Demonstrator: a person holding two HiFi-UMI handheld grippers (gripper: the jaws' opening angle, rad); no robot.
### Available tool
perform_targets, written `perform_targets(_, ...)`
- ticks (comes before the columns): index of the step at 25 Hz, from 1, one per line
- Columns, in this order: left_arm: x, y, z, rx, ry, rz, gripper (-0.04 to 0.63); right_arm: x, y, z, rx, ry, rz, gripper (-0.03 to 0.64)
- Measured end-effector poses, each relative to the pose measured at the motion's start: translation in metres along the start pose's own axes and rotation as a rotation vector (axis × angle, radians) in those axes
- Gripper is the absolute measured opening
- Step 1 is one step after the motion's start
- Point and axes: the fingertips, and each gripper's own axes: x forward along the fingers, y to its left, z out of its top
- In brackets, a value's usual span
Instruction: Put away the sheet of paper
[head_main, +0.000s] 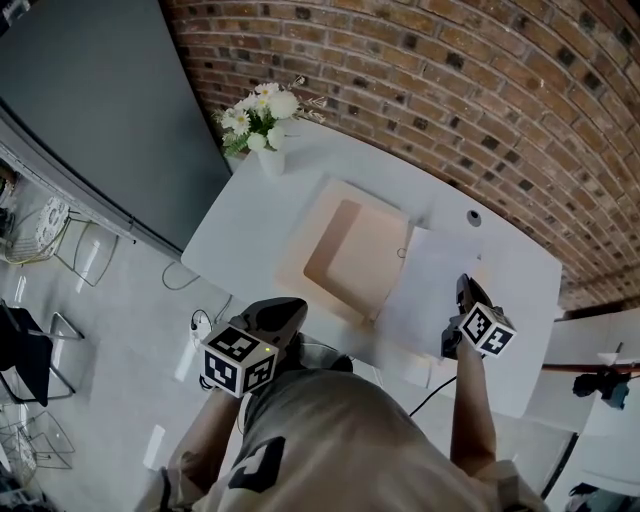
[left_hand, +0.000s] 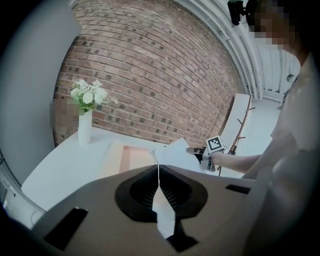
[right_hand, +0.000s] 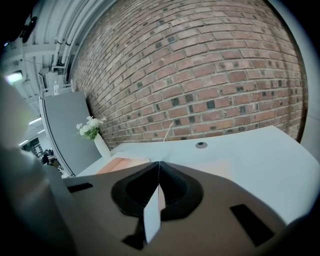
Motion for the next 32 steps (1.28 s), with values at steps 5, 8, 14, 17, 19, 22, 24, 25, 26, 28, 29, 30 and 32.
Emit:
perform_targets(5, -0.001, 0.0, -0.001, -0.005, 0.003, 0.008, 0.02, 0.01, 0.0, -0.007, 0.052, 0.014, 0.013, 0.023)
perform_targets(8, -0.002, 0.0, -0.003, -0.009, 0.008, 0.016, 0.02, 0.015, -0.001, -0.013, 0.09, 0.025, 0.017, 0.023)
perform_targets(14, -0.005, 0.0, -0.005, -0.016, 0.008, 0.033, 0.02, 0.023, -0.004, -0.021, 0.151, 0.035, 0.024, 0.023)
perform_targets(17, -0.006, 0.004, -0.004, -0.016, 0.005, 0.046, 0.02, 0.028, 0.0, -0.021, 0.169, 0.034, 0.038, 0.023)
perform_targets(19, -0.008, 0.007, -0.003, -0.019, 0.002, 0.055, 0.02, 0.032, 0.003, -0.022, 0.178, 0.037, 0.046, 0.023)
perform_targets(22, -0.01, 0.012, -0.001, -0.025, -0.005, 0.073, 0.02, 0.036, 0.005, -0.022, 0.198, 0.041, 0.054, 0.023)
perform_targets(24, -0.013, 0.016, 0.001, -0.027, -0.01, 0.084, 0.02, 0.038, 0.006, -0.023, 0.214, 0.042, 0.057, 0.023)
perform_targets(25, -0.014, 0.018, 0.003, -0.027, -0.012, 0.089, 0.02, 0.039, 0.007, -0.023, 0.222, 0.042, 0.06, 0.024)
perform_targets(26, -0.016, 0.021, 0.004, -0.026, -0.014, 0.095, 0.02, 0.041, 0.007, -0.022, 0.229, 0.041, 0.062, 0.023)
perform_targets(28, -0.018, 0.025, 0.007, -0.027, -0.022, 0.105, 0.02, 0.044, 0.008, -0.021, 0.242, 0.04, 0.064, 0.023)
perform_targets(29, -0.018, 0.027, 0.008, -0.029, -0.024, 0.108, 0.02, 0.045, 0.008, -0.021, 0.248, 0.041, 0.063, 0.023)
perform_targets(30, -0.018, 0.028, 0.008, -0.03, -0.025, 0.11, 0.02, 0.046, 0.007, -0.021, 0.252, 0.041, 0.062, 0.023)
perform_targets(32, -0.02, 0.031, 0.008, -0.032, -0.022, 0.113, 0.02, 0.047, 0.008, -0.022, 0.263, 0.043, 0.062, 0.023)
